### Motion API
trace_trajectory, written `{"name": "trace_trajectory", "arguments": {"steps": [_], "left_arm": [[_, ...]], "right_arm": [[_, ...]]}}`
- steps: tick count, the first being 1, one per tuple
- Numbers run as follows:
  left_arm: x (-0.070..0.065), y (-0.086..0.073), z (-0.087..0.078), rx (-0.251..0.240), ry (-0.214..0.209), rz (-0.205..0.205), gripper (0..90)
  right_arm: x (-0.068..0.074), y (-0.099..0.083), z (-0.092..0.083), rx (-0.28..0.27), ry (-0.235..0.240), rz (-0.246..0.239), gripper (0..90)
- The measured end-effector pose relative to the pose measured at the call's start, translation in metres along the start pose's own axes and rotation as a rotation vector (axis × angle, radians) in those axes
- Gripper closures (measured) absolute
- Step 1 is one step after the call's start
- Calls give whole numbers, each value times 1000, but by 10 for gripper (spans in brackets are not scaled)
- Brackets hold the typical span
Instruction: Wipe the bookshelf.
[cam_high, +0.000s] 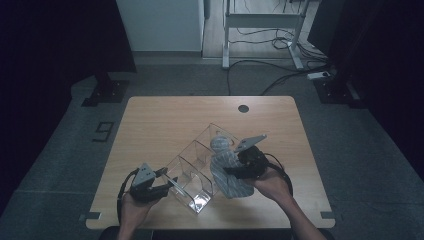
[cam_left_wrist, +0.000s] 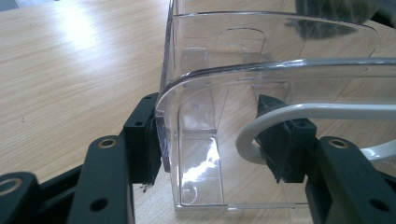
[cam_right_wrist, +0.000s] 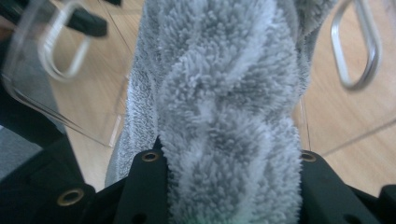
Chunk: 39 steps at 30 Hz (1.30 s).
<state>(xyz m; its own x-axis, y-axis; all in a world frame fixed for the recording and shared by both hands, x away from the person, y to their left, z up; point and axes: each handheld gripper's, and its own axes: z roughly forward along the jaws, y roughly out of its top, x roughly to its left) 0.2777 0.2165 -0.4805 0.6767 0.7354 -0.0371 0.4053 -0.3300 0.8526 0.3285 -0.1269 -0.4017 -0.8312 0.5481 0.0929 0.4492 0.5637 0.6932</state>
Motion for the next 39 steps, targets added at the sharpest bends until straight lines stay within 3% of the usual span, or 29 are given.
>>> {"name": "trace_trajectory", "arguments": {"steps": [7, 14, 25, 31, 39], "left_arm": [[0, 0, 0, 0, 0, 0, 439], [0, 0, 0, -3, 0, -1, 439], [0, 0, 0, -2, -4, 0, 438], [0, 0, 1, -3, 0, 1, 439], [0, 0, 1, 0, -1, -2, 439]], "right_arm": [[10, 33, -9, -11, 12, -41, 630], [20, 65, 2, 1, 25, -80, 630], [30, 93, 47, 41, 26, -115, 626], [34, 98, 77, 70, 36, -111, 622], [38, 97, 110, 117, 13, -120, 619]]}}
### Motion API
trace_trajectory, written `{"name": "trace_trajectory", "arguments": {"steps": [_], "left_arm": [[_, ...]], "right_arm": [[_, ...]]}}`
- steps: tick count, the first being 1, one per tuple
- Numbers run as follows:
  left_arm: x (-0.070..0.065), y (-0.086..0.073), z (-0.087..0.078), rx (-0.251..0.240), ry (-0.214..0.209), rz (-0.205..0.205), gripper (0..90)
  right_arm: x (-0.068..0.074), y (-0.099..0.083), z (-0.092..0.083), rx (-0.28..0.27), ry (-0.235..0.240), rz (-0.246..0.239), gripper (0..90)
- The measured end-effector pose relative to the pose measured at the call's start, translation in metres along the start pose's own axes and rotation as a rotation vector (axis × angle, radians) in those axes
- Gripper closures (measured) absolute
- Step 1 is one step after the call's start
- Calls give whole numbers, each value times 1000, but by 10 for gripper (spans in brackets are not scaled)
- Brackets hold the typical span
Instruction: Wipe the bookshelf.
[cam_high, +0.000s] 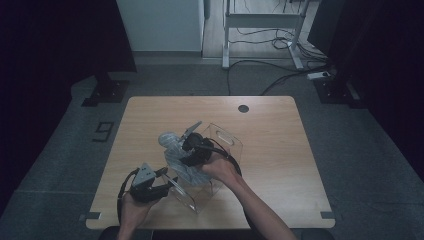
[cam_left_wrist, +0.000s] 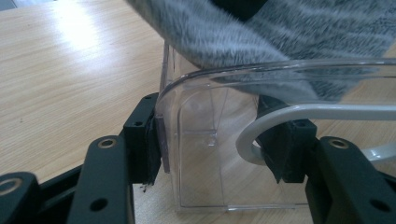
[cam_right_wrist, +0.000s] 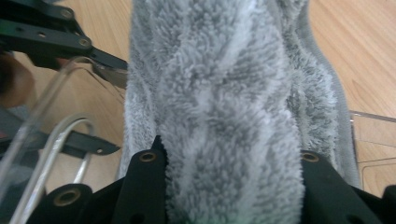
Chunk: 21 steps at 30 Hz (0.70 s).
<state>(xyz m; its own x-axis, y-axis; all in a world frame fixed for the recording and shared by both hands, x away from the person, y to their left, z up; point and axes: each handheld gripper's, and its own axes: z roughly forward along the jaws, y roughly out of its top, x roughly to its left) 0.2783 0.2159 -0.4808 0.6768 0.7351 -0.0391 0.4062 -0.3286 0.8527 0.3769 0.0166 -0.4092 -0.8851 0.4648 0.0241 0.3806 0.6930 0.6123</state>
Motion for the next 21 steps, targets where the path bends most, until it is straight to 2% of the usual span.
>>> {"name": "trace_trajectory", "arguments": {"steps": [4, 10, 21], "left_arm": [[-1, 1, 0, 7, 5, 0, 439], [-3, 3, 0, 24, 25, -5, 443], [-4, 4, 0, 34, 35, -10, 442]], "right_arm": [[0, 1, 6, 14, -1, 5, 640], [8, 1, 8, 37, -34, -38, 659], [8, -21, -8, 22, 2, -23, 654]]}}
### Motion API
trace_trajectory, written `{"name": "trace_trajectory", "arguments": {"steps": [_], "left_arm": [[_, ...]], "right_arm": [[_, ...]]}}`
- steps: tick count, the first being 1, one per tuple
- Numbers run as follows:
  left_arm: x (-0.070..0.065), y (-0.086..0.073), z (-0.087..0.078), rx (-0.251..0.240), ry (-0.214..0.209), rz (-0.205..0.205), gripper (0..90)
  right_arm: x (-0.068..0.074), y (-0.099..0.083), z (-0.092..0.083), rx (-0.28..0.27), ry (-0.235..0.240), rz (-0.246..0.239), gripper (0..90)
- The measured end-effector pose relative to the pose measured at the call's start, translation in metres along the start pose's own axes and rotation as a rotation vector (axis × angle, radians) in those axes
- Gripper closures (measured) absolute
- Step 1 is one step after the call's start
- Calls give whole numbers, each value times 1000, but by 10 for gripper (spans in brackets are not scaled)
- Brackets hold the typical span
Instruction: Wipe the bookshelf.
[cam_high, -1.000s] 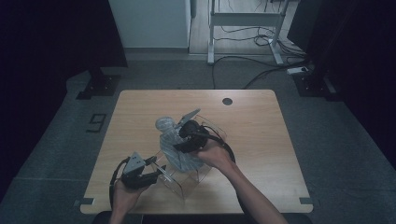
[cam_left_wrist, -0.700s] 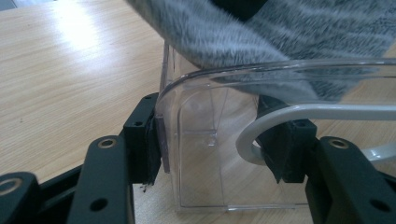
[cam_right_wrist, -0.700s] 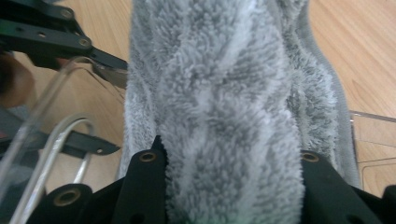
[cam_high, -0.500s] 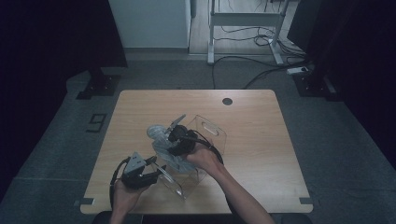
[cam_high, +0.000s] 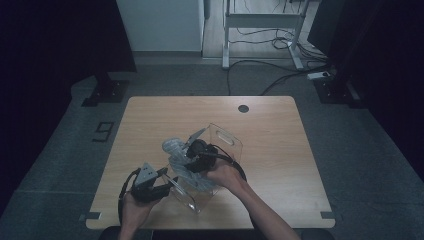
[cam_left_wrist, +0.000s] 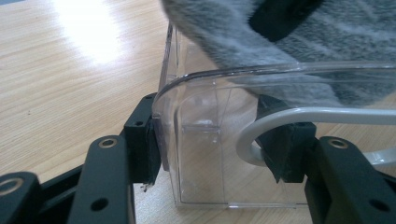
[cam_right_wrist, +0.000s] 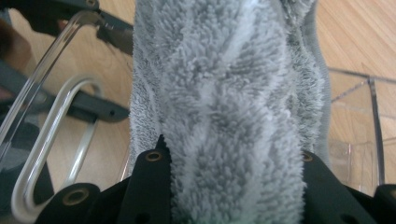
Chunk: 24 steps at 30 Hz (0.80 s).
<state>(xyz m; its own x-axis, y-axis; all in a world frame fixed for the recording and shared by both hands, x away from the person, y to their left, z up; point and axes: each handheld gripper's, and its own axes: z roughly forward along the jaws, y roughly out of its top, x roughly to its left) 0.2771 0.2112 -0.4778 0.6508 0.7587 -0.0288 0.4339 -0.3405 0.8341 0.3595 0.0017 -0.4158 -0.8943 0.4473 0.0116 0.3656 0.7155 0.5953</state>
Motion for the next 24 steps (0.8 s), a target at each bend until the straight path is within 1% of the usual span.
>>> {"name": "trace_trajectory", "arguments": {"steps": [6, 12, 16, 24], "left_arm": [[0, 0, 0, 0, -1, -1, 442], [-1, 0, 0, -1, 2, -2, 442], [0, 0, 0, 2, 2, -1, 442], [-1, 0, 0, 2, 5, -2, 442]], "right_arm": [[1, -11, -7, -3, 18, 17, 653], [3, -23, -13, -9, 31, 16, 650], [4, -32, -18, -9, 39, 29, 647], [7, -48, -25, -16, 48, 24, 646]]}}
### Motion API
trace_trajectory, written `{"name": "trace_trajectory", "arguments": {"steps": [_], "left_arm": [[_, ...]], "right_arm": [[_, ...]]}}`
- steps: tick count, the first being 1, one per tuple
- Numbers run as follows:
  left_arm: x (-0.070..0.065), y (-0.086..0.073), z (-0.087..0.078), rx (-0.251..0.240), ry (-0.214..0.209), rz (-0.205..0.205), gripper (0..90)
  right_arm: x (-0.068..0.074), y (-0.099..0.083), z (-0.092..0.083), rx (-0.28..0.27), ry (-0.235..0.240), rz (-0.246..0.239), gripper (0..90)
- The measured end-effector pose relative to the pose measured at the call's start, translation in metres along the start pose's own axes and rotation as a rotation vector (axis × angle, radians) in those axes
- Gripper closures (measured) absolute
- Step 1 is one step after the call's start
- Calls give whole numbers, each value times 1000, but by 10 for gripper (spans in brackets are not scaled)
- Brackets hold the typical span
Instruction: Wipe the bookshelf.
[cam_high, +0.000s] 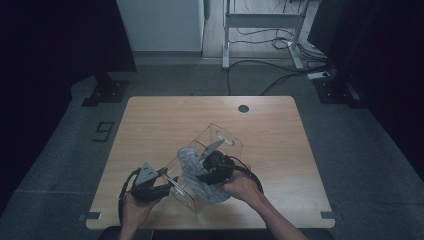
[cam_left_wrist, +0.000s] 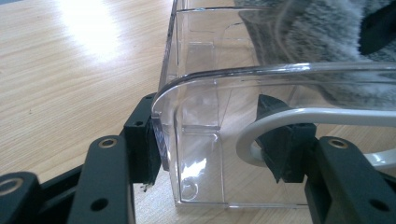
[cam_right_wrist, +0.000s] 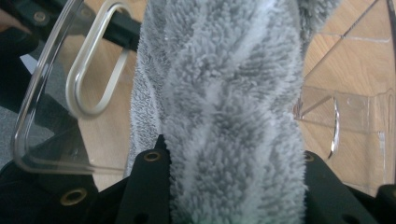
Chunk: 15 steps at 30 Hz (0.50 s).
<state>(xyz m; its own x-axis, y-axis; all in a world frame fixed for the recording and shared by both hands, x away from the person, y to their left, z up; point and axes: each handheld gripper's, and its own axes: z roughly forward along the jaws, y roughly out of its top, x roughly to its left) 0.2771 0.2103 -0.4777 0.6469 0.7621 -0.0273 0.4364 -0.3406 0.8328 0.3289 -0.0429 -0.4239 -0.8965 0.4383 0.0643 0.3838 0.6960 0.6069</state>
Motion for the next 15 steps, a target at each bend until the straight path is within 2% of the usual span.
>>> {"name": "trace_trajectory", "arguments": {"steps": [15], "left_arm": [[0, 0, 0, -3, -1, -1, 443]], "right_arm": [[4, -30, -1, -8, 4, 6, 641]]}}
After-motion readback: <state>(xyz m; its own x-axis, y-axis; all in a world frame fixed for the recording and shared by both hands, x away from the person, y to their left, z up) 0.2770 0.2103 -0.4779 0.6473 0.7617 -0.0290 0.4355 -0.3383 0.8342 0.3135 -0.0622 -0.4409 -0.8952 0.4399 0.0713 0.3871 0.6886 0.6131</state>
